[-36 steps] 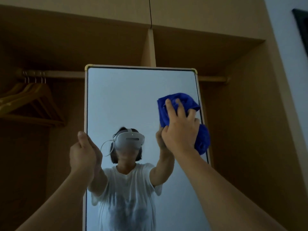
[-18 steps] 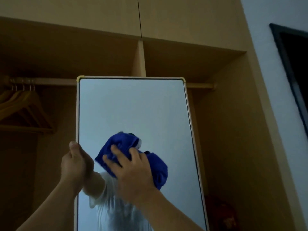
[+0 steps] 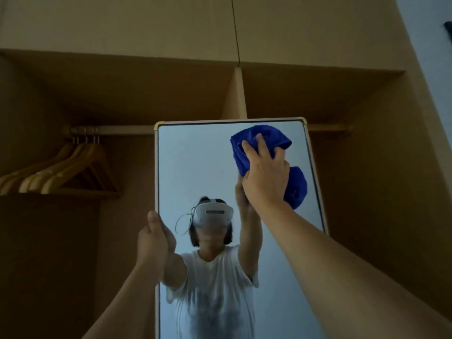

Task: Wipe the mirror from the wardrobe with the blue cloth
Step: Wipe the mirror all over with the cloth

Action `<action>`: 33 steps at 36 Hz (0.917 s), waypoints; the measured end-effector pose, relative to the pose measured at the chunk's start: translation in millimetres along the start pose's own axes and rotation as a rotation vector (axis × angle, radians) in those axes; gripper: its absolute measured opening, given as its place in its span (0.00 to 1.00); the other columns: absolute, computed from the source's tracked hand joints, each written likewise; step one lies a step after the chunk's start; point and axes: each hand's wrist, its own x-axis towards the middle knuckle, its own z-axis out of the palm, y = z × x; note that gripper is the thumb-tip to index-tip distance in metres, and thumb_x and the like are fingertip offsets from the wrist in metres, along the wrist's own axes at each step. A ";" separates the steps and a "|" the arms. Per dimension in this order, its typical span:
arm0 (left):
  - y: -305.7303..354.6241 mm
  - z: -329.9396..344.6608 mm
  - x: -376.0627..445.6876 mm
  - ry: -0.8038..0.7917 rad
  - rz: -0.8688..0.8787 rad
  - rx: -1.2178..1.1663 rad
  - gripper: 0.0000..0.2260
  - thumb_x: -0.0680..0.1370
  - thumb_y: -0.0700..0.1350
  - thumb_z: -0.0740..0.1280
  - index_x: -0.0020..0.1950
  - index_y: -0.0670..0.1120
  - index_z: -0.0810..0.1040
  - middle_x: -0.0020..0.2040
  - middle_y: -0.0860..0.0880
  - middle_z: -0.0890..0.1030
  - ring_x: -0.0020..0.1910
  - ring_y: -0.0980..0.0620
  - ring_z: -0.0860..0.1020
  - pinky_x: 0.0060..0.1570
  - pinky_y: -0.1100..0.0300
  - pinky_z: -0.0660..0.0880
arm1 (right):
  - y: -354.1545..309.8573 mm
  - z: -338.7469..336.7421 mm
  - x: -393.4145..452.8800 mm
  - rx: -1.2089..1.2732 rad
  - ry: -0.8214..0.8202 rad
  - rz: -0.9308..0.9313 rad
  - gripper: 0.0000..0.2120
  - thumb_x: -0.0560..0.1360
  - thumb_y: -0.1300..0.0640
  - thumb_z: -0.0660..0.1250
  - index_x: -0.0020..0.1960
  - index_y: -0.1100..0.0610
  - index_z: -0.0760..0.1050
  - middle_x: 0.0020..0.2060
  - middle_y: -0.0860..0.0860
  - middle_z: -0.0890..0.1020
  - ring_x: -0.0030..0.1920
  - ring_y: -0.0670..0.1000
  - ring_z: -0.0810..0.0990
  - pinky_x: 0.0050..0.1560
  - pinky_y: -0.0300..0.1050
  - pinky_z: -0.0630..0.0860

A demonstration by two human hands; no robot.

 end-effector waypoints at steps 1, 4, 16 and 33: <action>1.1 -1.2 -0.8 -0.026 0.007 -0.018 0.23 0.81 0.58 0.49 0.34 0.47 0.69 0.31 0.49 0.72 0.33 0.48 0.73 0.35 0.61 0.66 | -4.5 2.2 -5.1 -0.003 -0.008 -0.029 0.31 0.72 0.58 0.67 0.73 0.46 0.63 0.75 0.50 0.61 0.67 0.61 0.63 0.61 0.57 0.68; 5.4 -4.7 -3.3 -0.087 0.005 -0.052 0.18 0.82 0.54 0.51 0.34 0.51 0.65 0.34 0.52 0.67 0.46 0.49 0.69 0.45 0.57 0.64 | -23.9 5.8 -25.3 0.036 -0.027 -0.152 0.29 0.70 0.60 0.71 0.70 0.49 0.70 0.72 0.51 0.68 0.64 0.63 0.68 0.59 0.59 0.72; 3.8 -18.9 -10.5 -0.248 -0.005 -0.110 0.26 0.82 0.57 0.46 0.39 0.42 0.74 0.37 0.39 0.79 0.39 0.43 0.78 0.41 0.53 0.74 | -41.8 13.8 -116.8 0.112 -0.082 -0.656 0.21 0.63 0.55 0.76 0.56 0.48 0.81 0.60 0.46 0.80 0.53 0.58 0.79 0.49 0.50 0.78; -28.2 -35.0 -30.7 -0.378 -0.240 -0.102 0.23 0.82 0.56 0.48 0.37 0.44 0.71 0.32 0.45 0.71 0.31 0.49 0.69 0.32 0.59 0.66 | -86.6 19.5 -100.1 -0.007 -0.149 -0.524 0.27 0.69 0.62 0.68 0.67 0.47 0.73 0.71 0.54 0.69 0.65 0.65 0.70 0.60 0.62 0.70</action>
